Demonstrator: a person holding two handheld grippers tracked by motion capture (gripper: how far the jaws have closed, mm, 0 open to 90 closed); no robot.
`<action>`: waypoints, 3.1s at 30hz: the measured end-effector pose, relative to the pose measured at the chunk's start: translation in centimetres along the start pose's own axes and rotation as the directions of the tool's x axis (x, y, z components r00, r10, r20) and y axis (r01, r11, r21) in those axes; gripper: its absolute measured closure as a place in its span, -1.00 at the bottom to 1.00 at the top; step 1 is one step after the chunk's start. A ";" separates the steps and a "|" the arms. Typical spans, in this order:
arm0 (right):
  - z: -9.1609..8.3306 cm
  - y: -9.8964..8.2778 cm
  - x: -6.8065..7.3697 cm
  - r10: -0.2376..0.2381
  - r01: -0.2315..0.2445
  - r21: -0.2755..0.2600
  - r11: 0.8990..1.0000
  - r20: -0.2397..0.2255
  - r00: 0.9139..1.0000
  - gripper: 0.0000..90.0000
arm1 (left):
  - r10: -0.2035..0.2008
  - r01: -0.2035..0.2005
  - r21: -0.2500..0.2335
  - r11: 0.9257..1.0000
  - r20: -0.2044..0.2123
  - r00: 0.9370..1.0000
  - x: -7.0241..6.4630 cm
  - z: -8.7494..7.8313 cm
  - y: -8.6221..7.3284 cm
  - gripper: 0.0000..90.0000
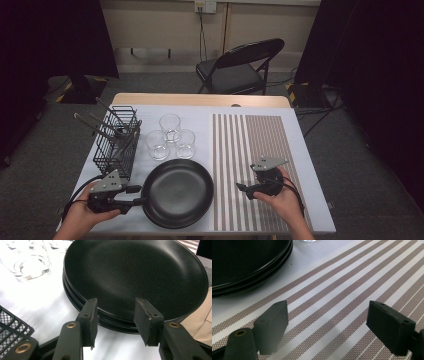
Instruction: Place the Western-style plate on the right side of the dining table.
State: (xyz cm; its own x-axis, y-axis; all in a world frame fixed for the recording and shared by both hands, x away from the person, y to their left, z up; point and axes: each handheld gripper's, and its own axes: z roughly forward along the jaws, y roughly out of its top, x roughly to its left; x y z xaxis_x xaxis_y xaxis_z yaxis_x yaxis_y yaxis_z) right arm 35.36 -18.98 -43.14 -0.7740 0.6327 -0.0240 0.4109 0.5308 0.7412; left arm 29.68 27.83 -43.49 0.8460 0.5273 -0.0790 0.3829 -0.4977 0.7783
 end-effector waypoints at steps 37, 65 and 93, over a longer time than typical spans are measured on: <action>0.5 1.2 1.0 0.116 -0.118 -0.020 0.993 -0.080 0.990 -0.50 | -0.018 0.018 0.013 1.000 0.021 1.000 0.5 0.0 -0.2 0.31; 1.4 2.3 1.5 0.144 -0.143 0.014 0.990 -0.100 0.985 -0.46 | -0.011 0.011 0.019 1.000 0.016 1.000 0.6 0.2 0.0 0.33; 2.3 3.4 2.5 0.108 -0.105 0.029 0.994 -0.117 0.987 -0.44 | -0.017 0.017 0.018 1.000 0.013 1.000 0.6 0.2 0.0 0.33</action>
State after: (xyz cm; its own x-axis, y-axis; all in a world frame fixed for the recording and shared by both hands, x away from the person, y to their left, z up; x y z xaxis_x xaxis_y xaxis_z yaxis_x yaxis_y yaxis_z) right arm 35.91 -14.34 -42.22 -0.7764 0.6157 0.1348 0.5038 0.4777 0.7197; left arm 30.21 28.01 -43.68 0.8440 0.5269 -0.1001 0.4035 -0.5008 0.7657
